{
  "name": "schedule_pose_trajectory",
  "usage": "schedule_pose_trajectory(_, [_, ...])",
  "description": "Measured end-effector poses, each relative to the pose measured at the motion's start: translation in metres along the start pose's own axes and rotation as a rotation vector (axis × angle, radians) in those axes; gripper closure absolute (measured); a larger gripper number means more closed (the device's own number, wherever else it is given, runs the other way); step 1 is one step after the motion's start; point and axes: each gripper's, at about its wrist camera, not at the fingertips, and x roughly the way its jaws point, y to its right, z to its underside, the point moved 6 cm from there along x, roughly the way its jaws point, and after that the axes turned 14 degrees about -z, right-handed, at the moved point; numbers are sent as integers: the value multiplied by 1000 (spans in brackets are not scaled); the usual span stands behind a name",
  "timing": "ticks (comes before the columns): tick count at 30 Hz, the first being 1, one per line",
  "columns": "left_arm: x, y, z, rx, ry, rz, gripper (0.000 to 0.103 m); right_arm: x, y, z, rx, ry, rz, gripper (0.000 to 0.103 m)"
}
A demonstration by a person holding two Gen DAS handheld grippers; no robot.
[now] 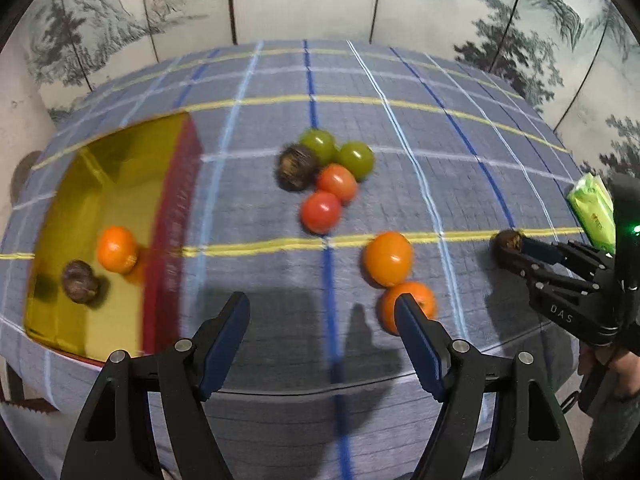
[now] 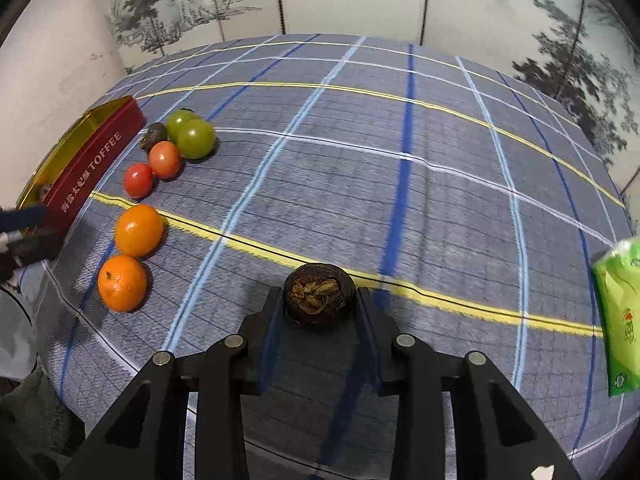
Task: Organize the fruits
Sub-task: 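Grasp a small orange with the left gripper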
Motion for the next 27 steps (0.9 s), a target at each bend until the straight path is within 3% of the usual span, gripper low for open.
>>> schedule_pose_trajectory(8, [6, 39, 7, 24, -50, 50, 28, -6, 12, 6, 11, 12, 0, 71])
schedule_pose_trajectory(22, [33, 52, 9, 30, -87, -25, 29, -7, 16, 6, -24, 1, -18, 70])
schedule_pose_trajectory(27, [37, 55, 10, 42, -89, -33, 38, -9, 20, 7, -18, 6, -20, 70])
